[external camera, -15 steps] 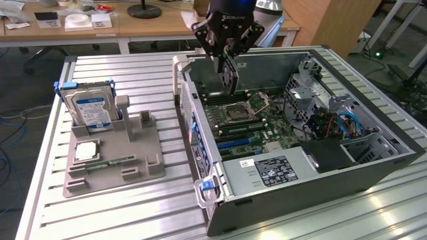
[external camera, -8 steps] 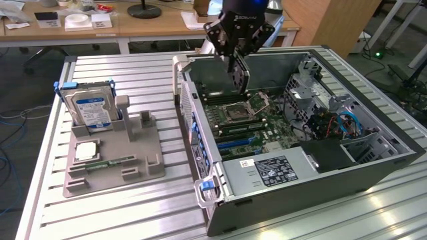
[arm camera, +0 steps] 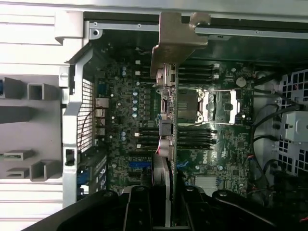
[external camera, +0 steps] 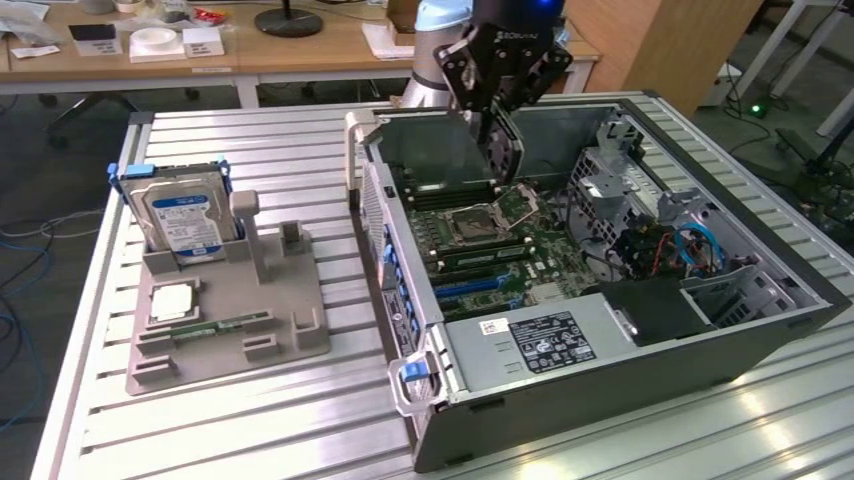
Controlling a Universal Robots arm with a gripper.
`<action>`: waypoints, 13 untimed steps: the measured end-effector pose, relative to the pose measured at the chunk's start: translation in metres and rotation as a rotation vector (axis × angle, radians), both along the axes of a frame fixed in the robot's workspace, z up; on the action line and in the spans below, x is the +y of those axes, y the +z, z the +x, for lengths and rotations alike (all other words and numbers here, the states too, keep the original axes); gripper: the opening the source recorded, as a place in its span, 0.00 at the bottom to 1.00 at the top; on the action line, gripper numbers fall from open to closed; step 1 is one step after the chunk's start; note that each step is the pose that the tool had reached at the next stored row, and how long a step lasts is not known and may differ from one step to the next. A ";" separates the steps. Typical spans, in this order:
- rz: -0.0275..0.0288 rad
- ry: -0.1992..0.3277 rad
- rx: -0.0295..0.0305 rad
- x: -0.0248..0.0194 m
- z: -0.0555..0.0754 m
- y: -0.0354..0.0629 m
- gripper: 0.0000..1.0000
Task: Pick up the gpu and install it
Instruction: 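Pick up the gpu and move the gpu toward the slot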
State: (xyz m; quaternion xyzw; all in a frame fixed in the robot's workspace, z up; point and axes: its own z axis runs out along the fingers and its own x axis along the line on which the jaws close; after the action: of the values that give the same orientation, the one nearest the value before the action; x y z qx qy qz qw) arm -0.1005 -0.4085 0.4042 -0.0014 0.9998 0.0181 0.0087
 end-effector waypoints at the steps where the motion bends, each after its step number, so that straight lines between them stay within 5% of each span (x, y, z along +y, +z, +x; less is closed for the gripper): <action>1: -0.0001 0.000 0.0001 0.0000 0.003 0.0000 0.27; 13: 0.0000 0.000 0.0001 0.0000 0.036 -0.0012 0.27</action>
State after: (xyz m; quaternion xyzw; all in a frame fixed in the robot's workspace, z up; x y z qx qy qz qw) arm -0.0646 -0.4086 0.4030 -0.0016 0.9998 0.0181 0.0087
